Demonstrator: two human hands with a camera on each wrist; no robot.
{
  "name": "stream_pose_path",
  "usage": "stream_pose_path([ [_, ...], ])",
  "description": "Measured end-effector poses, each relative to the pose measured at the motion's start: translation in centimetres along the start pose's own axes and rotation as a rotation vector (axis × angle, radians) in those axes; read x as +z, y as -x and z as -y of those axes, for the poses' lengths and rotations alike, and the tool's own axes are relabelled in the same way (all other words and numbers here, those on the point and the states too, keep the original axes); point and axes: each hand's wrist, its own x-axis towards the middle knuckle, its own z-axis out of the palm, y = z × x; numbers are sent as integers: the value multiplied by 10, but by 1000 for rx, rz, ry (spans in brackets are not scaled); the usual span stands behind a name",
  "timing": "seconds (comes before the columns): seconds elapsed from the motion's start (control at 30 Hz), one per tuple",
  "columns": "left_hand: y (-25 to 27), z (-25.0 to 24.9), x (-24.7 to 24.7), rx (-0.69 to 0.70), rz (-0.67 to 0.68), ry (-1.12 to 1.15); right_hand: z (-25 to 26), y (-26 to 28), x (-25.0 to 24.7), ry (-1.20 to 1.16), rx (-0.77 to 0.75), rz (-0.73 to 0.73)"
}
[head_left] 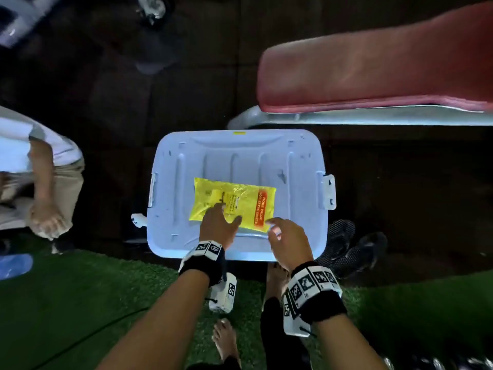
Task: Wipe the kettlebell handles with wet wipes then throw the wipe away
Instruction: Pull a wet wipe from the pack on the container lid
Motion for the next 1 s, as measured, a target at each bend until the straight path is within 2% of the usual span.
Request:
stream_pose_path([
  [0.17,-47,0,20,-75,-38,-57,-8,-61,24,97,-29,98],
  [0.33,-64,21,22,-37,-144,55,-9,-95,56,100,-37,119],
  [0.47,-67,44,5,-4,-121,188,-3,-111,80,121,-30,69],
  [0.63,-71,62,-8,14,-44,230,17,-126,102,187,-18,5],
  [0.87,-72,55,-13,37,-13,230,35,-130,117,481,-56,-156],
  [1.0,-74,50,-14,90,14,196,34,-132,124,509,-56,-208],
])
